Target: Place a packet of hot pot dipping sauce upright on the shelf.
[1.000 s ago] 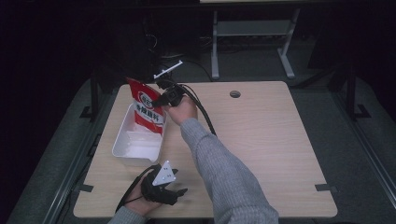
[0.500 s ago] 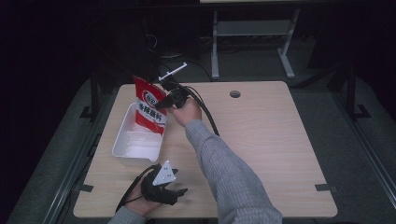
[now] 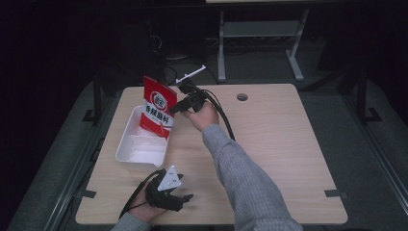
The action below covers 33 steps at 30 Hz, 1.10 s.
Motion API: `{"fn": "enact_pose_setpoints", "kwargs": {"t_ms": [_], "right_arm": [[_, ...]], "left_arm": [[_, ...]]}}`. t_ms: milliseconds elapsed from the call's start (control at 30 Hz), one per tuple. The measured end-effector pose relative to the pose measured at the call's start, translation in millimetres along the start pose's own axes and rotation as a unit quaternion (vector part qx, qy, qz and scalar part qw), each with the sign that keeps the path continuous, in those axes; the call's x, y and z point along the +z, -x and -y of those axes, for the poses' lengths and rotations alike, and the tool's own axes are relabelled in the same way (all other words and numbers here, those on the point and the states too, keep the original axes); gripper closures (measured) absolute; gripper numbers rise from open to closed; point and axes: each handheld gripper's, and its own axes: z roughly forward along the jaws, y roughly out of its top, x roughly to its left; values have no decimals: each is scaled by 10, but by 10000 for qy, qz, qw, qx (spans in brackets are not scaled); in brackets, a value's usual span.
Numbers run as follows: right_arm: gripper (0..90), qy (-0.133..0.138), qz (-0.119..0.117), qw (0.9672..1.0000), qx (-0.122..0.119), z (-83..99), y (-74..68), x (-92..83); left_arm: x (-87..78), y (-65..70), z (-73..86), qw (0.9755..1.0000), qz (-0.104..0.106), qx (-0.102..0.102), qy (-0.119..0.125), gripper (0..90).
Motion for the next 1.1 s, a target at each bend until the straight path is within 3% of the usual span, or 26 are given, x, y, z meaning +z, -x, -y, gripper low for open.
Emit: {"fn": "enact_pose_setpoints", "kwargs": {"t_ms": [700,1100], "right_arm": [[548,71,-120,9998,161,357,250,-367],[519,108,-140,9997,167,572,340,-678]], "left_arm": [[28,-7,-8,10000,-24,-4,-51,273],[55,-18,-7,9999,-11,-11,-99,270]]}}
